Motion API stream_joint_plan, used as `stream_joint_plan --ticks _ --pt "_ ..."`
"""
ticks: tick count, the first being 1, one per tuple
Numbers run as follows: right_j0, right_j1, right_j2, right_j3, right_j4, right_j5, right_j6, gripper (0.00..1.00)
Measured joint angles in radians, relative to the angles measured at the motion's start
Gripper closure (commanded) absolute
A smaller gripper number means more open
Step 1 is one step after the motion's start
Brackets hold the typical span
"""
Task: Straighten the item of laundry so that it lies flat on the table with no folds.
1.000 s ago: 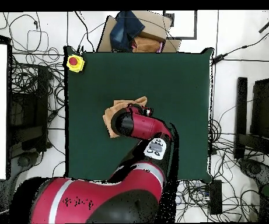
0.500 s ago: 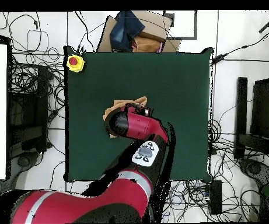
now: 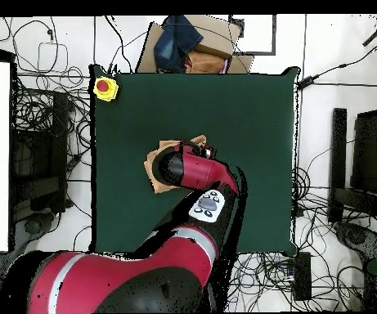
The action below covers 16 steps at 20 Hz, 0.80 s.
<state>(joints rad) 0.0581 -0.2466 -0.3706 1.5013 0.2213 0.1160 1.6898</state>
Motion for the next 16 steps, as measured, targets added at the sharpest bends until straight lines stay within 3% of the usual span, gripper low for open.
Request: stream_joint_plan --ticks 10,14,16 --pt "-0.023 0.077 0.023 -0.046 0.001 -0.047 0.000 0.00" --pt "-0.083 0.072 0.118 -0.046 -0.005 -0.062 0.000 0.00" --pt "-0.169 0.064 0.234 -0.042 -0.039 -0.083 0.000 0.00"
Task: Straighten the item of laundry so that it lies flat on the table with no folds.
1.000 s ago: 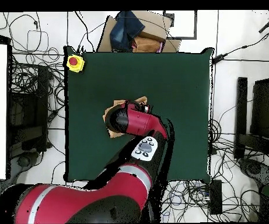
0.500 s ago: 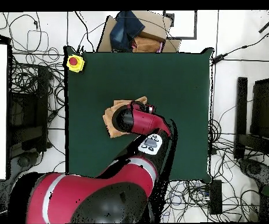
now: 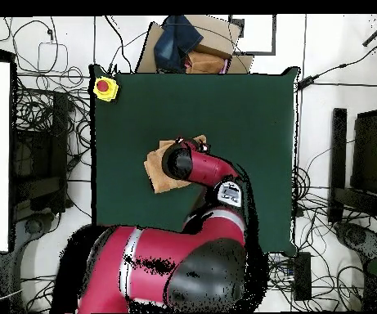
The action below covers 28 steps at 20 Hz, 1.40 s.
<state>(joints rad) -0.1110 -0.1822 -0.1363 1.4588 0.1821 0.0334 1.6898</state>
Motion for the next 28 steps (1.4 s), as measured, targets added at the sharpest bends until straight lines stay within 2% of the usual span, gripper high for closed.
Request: stream_joint_plan --ticks 7,11,24,26,28 --pt "-0.205 0.006 0.250 0.013 -0.136 -0.058 0.000 0.00" --pt "-0.226 0.006 0.295 0.013 -0.174 -0.070 0.000 0.00" --pt "-0.159 -0.066 0.287 0.093 -0.183 -0.070 0.000 0.00" --pt "-0.115 -0.075 0.241 0.096 -0.174 -0.068 0.000 0.00" --pt "-0.017 -0.074 0.135 0.091 -0.142 -0.049 0.000 0.00"
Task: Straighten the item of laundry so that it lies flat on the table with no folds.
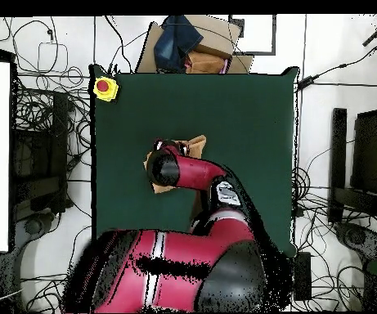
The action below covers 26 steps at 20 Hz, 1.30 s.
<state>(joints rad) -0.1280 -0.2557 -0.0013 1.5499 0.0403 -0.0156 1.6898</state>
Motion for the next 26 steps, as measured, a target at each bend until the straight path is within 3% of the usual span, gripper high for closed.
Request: stream_joint_plan --ticks 4,7,11,17,26 --pt "0.247 0.036 -0.247 -0.013 0.093 0.106 0.000 0.00" --pt "0.354 0.075 -0.353 -0.027 0.145 0.172 0.000 0.00" --pt "0.426 0.120 -0.445 -0.046 0.193 0.217 0.002 0.00" --pt "0.449 0.189 -0.540 -0.080 0.327 0.265 0.048 0.00" --pt "0.347 0.202 -0.545 -0.088 0.508 0.265 0.182 0.00"
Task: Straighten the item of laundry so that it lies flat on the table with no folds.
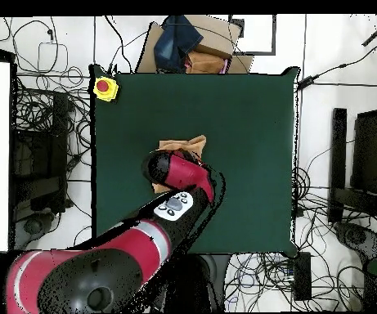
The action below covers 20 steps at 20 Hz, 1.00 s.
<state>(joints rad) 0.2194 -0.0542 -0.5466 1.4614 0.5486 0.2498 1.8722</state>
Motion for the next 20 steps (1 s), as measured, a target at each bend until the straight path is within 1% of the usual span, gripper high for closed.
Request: stream_joint_plan --ticks 1,5,11,12,17,18,20 --pt "-0.009 0.002 -0.004 -0.005 0.017 0.000 0.017 0.00" --pt "-0.009 0.004 -0.006 -0.017 0.027 0.000 0.030 0.00" --pt "0.028 0.033 -0.028 -0.095 0.036 0.009 0.030 0.00" --pt "0.047 0.053 -0.047 -0.135 0.051 0.026 0.030 0.00" --pt "0.076 0.094 -0.092 -0.213 0.082 0.089 0.045 0.00" --pt "0.081 0.107 -0.109 -0.240 0.094 0.123 0.057 0.00" --pt "0.081 0.115 -0.120 -0.255 0.101 0.147 0.068 0.00"
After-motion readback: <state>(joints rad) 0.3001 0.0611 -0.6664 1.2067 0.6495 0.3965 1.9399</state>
